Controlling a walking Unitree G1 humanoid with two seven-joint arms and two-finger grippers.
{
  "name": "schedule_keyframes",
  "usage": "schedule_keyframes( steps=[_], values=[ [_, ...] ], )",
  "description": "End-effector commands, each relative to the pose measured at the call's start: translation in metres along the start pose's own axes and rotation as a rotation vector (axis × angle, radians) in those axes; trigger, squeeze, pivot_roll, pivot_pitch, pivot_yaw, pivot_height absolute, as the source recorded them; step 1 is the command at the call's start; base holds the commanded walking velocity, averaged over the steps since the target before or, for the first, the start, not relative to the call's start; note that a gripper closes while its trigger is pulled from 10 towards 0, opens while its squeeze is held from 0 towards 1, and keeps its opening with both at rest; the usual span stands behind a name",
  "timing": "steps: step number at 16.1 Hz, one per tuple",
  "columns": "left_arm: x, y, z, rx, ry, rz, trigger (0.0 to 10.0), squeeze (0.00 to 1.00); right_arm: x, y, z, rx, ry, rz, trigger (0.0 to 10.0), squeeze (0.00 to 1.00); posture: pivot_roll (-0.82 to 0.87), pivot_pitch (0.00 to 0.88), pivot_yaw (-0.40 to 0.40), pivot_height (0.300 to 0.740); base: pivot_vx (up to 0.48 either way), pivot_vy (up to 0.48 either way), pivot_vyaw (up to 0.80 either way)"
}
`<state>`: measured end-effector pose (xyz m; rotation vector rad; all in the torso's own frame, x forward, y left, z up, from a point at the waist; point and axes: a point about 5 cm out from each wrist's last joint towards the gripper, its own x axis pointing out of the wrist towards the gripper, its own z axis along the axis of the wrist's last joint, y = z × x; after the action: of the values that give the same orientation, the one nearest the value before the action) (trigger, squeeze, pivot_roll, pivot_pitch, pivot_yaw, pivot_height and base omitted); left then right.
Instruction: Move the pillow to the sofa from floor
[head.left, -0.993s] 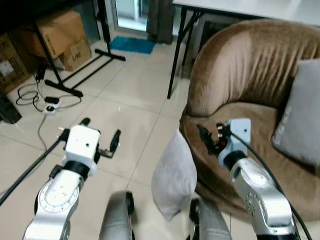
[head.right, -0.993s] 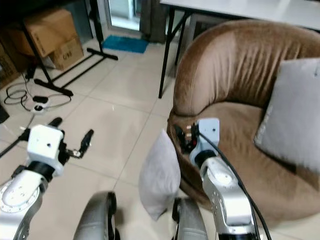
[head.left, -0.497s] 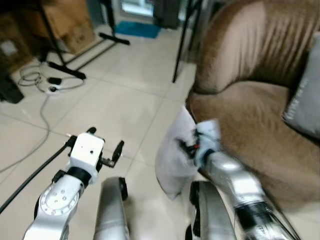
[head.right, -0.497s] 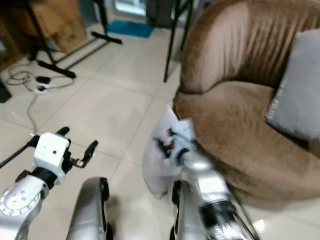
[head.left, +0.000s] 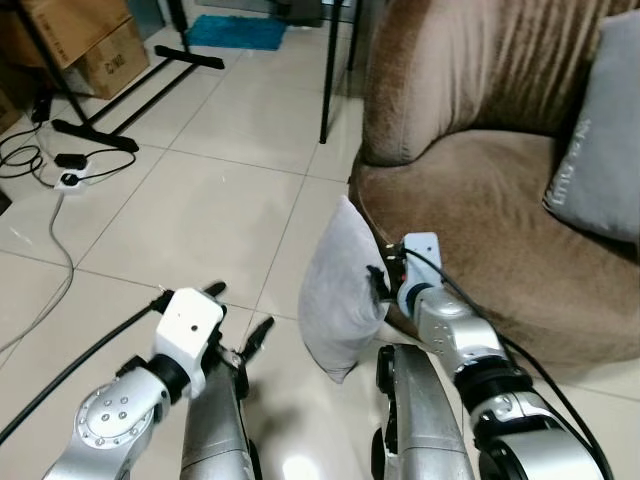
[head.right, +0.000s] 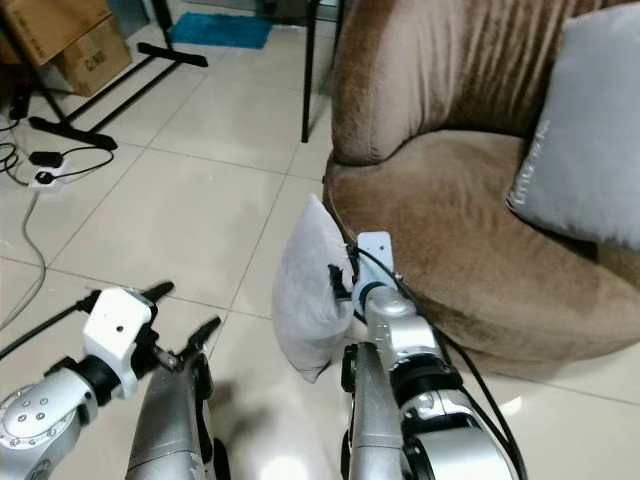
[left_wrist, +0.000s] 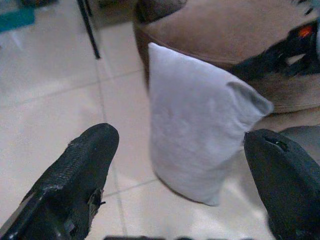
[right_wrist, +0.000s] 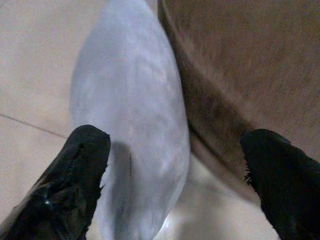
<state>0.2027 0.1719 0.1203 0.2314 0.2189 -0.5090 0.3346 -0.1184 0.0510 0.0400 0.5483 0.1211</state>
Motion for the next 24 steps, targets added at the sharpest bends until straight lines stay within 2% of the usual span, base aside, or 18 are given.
schedule_keyframes(
  steps=[1, 2, 3, 8, 11, 12, 16, 17, 18, 19, 24],
  values=[
    [-0.003, -0.001, 0.002, -0.036, -0.006, -0.016, 10.0, 0.07, 0.002, 0.003, -0.005, 0.060, 0.028, 0.003, 10.0, 1.00, -0.01, 0.185, 0.005, 0.522, 0.000, 0.000, 0.00],
    [-0.007, -0.004, 0.002, -0.050, 0.004, -0.047, 10.0, 0.07, 0.005, 0.012, -0.009, 0.148, 0.051, 0.048, 10.0, 0.48, 0.00, 0.193, 0.003, 0.522, 0.000, 0.000, 0.00],
    [-0.009, -0.005, 0.003, -0.048, 0.008, -0.054, 10.0, 0.07, 0.006, 0.016, -0.010, 0.156, 0.047, 0.064, 10.0, 0.00, 0.01, 0.198, 0.003, 0.522, 0.000, 0.000, 0.00],
    [-0.015, -0.008, 0.004, -0.053, 0.017, -0.059, 10.0, 0.07, 0.010, 0.025, -0.008, 0.207, 0.001, 0.107, 10.0, 0.00, 0.03, 0.214, -0.006, 0.522, 0.000, 0.000, 0.00],
    [-0.016, -0.009, 0.005, -0.056, 0.028, -0.063, 10.0, 0.07, 0.010, 0.025, -0.020, 0.080, 0.065, 0.042, 10.0, 0.00, 0.04, 0.219, -0.008, 0.522, 0.000, 0.000, 0.00],
    [-0.017, -0.009, 0.005, -0.054, 0.036, -0.068, 10.0, 0.07, 0.010, 0.024, -0.024, 0.064, 0.084, 0.014, 10.0, 0.00, 0.04, 0.220, -0.010, 0.522, 0.000, 0.000, 0.00],
    [-0.018, -0.006, 0.008, -0.045, 0.043, -0.073, 10.0, 0.07, 0.011, 0.032, -0.027, 0.074, 0.099, 0.039, 10.0, 0.00, 0.05, 0.225, -0.014, 0.522, 0.000, 0.000, 0.00],
    [-0.018, -0.007, 0.008, -0.046, 0.044, -0.074, 10.0, 0.07, 0.011, 0.033, -0.027, 0.071, 0.104, 0.041, 4.7, 0.00, 0.05, 0.226, -0.016, 0.522, 0.000, 0.000, 0.00],
    [-0.018, -0.008, 0.008, -0.051, 0.045, -0.077, 10.0, 0.07, 0.011, 0.034, -0.027, 0.072, 0.109, 0.038, 0.9, 0.00, 0.04, 0.226, -0.016, 0.522, 0.000, 0.000, 0.00],
    [-0.018, -0.009, 0.008, -0.056, 0.046, -0.081, 10.0, 0.07, 0.011, 0.034, -0.027, 0.073, 0.111, 0.036, 0.0, 0.00, 0.04, 0.226, -0.016, 0.522, 0.000, 0.000, 0.00],
    [-0.022, -0.019, 0.003, -0.111, 0.088, -0.167, 10.0, 0.07, 0.011, 0.032, -0.028, 0.084, 0.117, 0.025, 0.0, 0.00, 0.04, 0.219, -0.020, 0.522, 0.000, 0.000, 0.00]
  ],
)
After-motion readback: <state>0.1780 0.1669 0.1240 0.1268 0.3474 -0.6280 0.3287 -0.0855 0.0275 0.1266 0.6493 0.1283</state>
